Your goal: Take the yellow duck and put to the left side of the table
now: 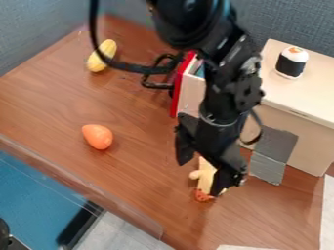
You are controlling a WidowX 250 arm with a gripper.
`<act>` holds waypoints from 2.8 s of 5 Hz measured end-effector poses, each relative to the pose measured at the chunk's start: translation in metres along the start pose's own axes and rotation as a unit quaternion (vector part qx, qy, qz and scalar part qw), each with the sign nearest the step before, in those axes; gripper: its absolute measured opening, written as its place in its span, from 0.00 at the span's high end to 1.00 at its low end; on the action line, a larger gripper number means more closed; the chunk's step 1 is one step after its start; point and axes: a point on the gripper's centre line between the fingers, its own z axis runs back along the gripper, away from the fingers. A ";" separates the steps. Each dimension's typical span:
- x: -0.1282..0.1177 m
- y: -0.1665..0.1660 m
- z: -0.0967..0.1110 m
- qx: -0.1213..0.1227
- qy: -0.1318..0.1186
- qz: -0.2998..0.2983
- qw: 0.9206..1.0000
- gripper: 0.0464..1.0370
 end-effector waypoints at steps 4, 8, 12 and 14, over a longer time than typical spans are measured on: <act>0.014 -0.003 -0.039 0.015 0.036 0.005 0.999 0.37; 0.035 0.141 0.087 -0.034 -0.059 0.171 0.983 0.62; -0.021 0.271 0.033 0.008 -0.039 0.239 0.970 0.60; -0.043 0.290 0.025 0.047 -0.028 0.254 0.966 0.21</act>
